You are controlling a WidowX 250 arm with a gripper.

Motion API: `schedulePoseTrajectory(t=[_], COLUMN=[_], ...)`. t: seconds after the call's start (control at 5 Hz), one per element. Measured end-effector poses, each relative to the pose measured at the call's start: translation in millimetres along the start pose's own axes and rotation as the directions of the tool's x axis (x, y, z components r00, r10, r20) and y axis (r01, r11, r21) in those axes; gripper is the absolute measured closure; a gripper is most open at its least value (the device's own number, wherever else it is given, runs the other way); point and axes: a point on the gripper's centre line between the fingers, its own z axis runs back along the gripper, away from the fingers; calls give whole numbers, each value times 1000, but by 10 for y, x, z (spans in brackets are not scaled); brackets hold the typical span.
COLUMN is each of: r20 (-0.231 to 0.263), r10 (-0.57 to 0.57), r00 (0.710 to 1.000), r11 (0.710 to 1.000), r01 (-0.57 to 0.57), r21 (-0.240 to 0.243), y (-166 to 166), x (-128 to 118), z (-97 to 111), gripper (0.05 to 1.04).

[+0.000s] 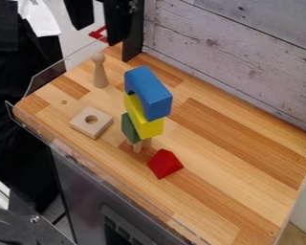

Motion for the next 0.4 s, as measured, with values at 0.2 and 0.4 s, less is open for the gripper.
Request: schedulePoseTrajectory(t=[0.2,0.4], r20=[-26,-46], r10=[-42,-55], r00=[999,997], r11=[999,998], r01=[42,54], r21=[-14,-21], y=[-224,-285], x=[-20,-54], z=[-55,-122], gripper=[84,84])
